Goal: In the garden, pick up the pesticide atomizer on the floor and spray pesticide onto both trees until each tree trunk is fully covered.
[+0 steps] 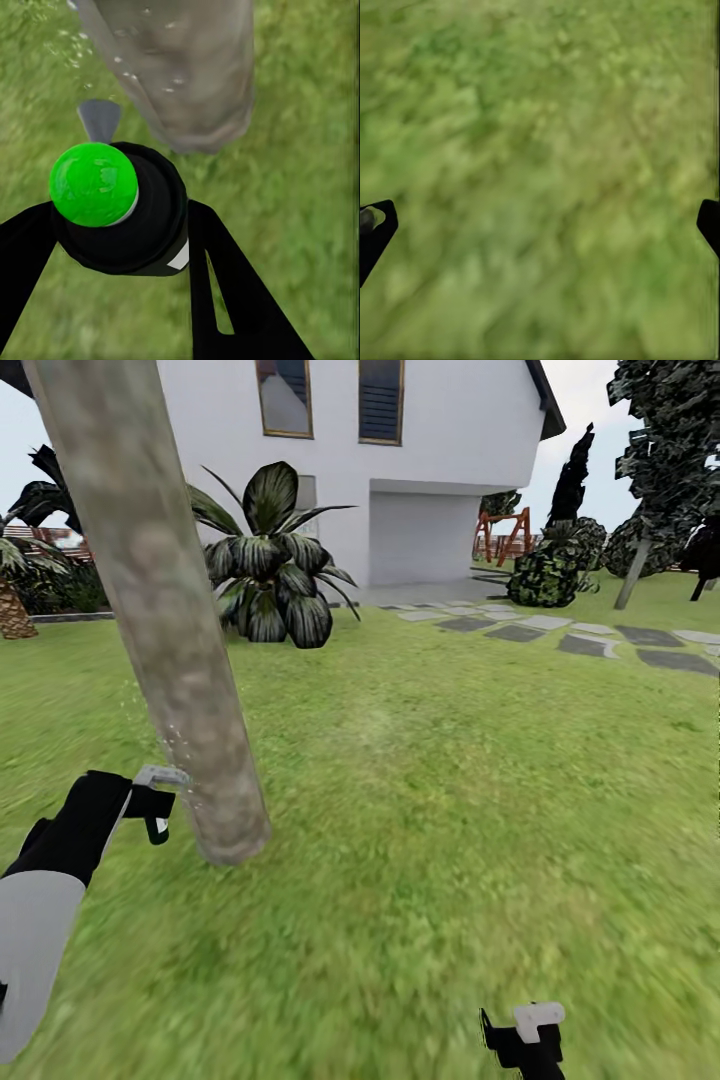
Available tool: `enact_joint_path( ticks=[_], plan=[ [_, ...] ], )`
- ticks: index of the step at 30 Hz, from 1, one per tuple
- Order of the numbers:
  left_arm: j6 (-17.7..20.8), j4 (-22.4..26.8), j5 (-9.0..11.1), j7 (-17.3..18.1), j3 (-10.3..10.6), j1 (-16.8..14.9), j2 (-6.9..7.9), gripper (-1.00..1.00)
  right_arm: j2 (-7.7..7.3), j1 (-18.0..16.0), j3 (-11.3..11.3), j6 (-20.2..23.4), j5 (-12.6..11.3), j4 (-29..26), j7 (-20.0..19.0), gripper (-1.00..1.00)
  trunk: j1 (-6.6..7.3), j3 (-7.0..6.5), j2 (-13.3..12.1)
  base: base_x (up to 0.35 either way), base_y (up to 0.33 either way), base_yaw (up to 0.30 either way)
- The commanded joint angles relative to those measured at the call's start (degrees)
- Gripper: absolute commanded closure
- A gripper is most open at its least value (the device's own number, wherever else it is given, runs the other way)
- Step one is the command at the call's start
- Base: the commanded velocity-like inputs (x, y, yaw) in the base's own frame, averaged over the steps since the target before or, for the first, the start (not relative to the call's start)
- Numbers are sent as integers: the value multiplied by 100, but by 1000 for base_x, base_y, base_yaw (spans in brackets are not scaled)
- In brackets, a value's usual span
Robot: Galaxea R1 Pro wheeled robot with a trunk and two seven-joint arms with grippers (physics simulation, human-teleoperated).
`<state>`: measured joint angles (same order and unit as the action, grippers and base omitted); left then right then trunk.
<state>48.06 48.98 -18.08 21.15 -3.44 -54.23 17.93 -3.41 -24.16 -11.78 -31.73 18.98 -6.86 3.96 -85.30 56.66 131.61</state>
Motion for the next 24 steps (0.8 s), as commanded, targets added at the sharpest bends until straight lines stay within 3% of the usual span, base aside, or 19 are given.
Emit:
enact_joint_path(
  ticks=[1,4,6,10,13,15,17,19,20,22,24],
  plan=[
    [1,9,-2,-1,1,0,0,100,0,1,0,0,0,0,0,-100,0,0,0,0,-276,0],
    [2,14,1,-5,2,0,-72,100,4,1,0,-1,-5,0,4,-100,0,0,0,0,-276,0],
    [2,22,-13,-11,4,-2,-320,100,6,0,0,-1,-5,0,2,-100,0,0,0,0,-276,0],
    [2,23,-19,-14,11,-16,-416,100,5,1,0,0,-6,-3,0,-100,0,0,0,0,-276,0],
    [-1,23,-29,-14,-110,-13,-298,100,6,4,0,-1,-5,-1,2,-100,0,0,0,0,-276,0],
    [-6,0,-45,-9,-496,-3,-79,100,6,0,0,-3,-6,0,7,-100,0,0,0,0,-276,3],
    [-10,-38,-57,-26,-591,2,8,100,7,0,0,-2,-6,0,8,-100,0,0,0,0,-276,130],
    [-9,-51,-63,-275,-600,7,19,100,7,-1,0,-1,-4,0,9,-100,0,0,0,0,-276,244],
    [-8,-54,-55,-583,-603,5,-6,100,7,-1,0,0,-5,0,9,-100,0,0,0,0,-276,267],
    [-7,-57,-26,-814,-592,3,-114,100,7,0,0,-2,-8,-1,9,-100,0,0,0,0,-276,274],
    [-7,-56,-49,-883,-586,1,-382,100,7,-1,0,-3,-6,-2,9,-100,0,0,0,0,-276,277]
  ],
)
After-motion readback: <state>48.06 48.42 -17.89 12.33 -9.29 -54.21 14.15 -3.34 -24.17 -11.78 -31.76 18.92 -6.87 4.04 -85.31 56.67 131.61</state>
